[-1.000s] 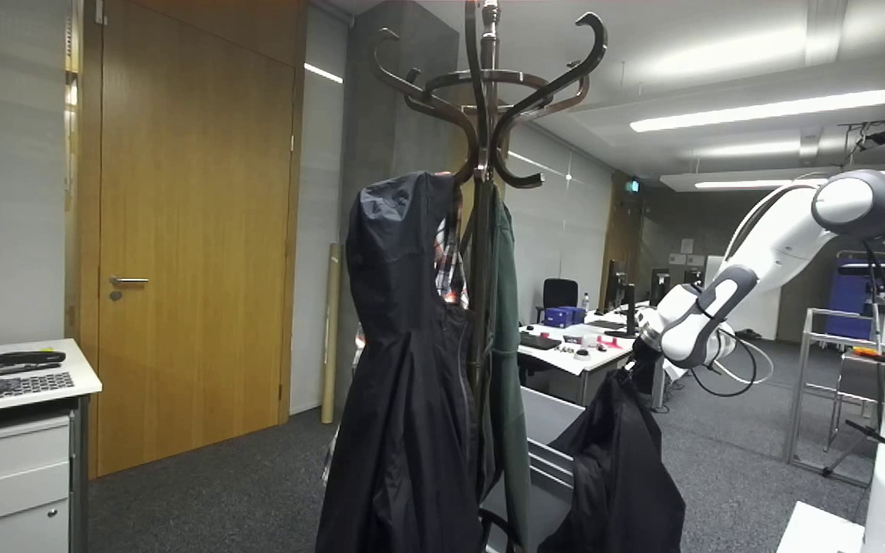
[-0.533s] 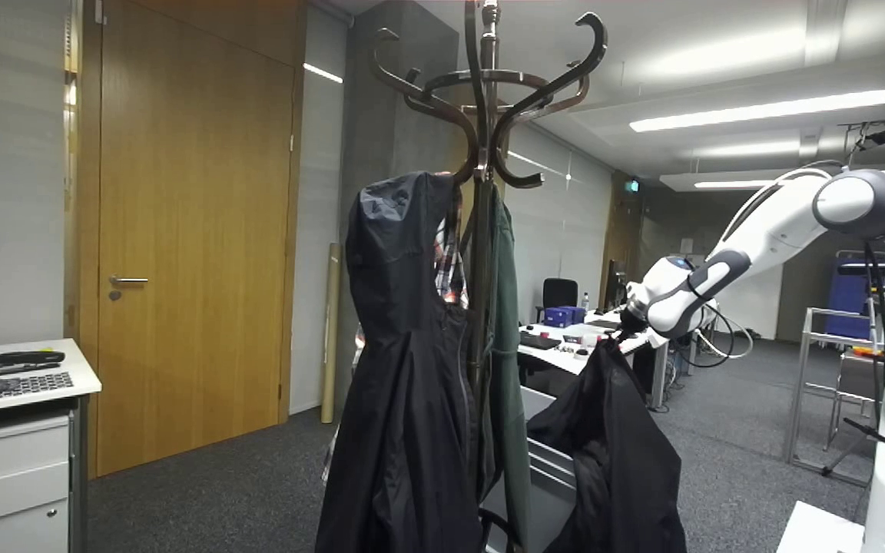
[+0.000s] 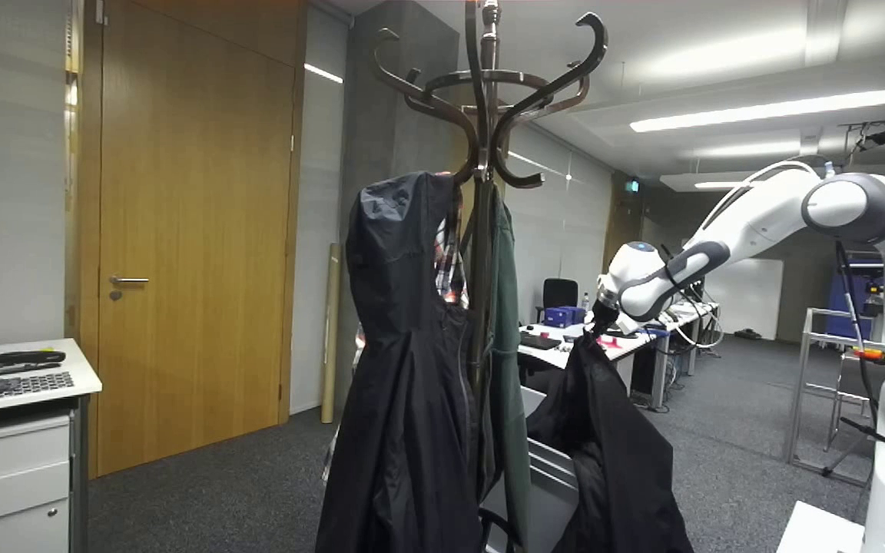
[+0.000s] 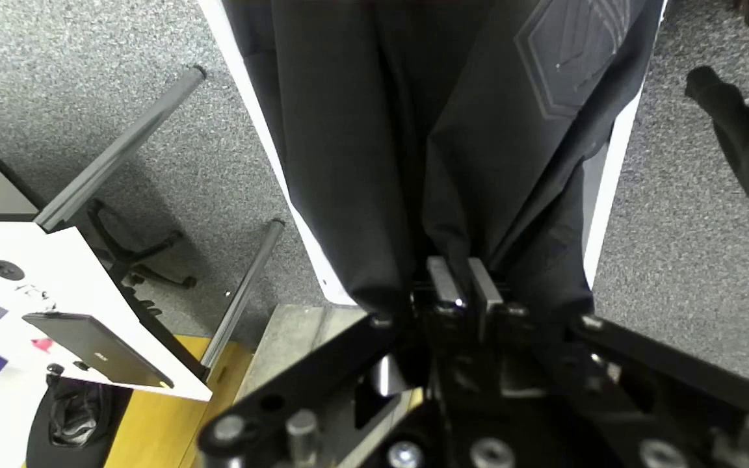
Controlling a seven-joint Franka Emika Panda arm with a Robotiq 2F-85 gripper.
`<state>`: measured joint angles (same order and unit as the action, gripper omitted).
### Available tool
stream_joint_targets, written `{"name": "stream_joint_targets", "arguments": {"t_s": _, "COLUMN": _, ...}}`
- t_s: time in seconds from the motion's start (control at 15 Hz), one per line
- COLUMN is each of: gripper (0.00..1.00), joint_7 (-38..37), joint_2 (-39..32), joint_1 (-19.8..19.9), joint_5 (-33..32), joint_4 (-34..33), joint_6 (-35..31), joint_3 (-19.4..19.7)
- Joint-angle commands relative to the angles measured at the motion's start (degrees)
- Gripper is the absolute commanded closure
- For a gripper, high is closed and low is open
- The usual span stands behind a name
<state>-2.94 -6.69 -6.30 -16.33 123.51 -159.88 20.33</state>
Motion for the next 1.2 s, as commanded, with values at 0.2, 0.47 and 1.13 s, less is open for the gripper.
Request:
{"name": "stream_joint_targets", "arguments": {"t_s": 0.2, "gripper": 0.37, "joint_7": -1.57, "joint_2": -4.91, "joint_1": 4.62, "joint_5": -2.77, "joint_4": -5.43, "joint_6": 2.37, "joint_3": -6.62}}
{"name": "stream_joint_targets", "arguments": {"t_s": 0.47, "gripper": 0.09, "joint_7": 1.2, "joint_2": -3.13, "joint_1": 5.35, "joint_5": -1.86, "joint_4": -2.86, "joint_6": 2.45, "joint_3": -8.54}}
{"name": "stream_joint_targets", "arguments": {"t_s": 1.13, "gripper": 0.0, "joint_7": 16.05, "joint_2": 11.69, "joint_1": 8.19, "joint_5": 8.91, "joint_4": 21.35, "joint_6": 9.79, "joint_3": -15.46}}
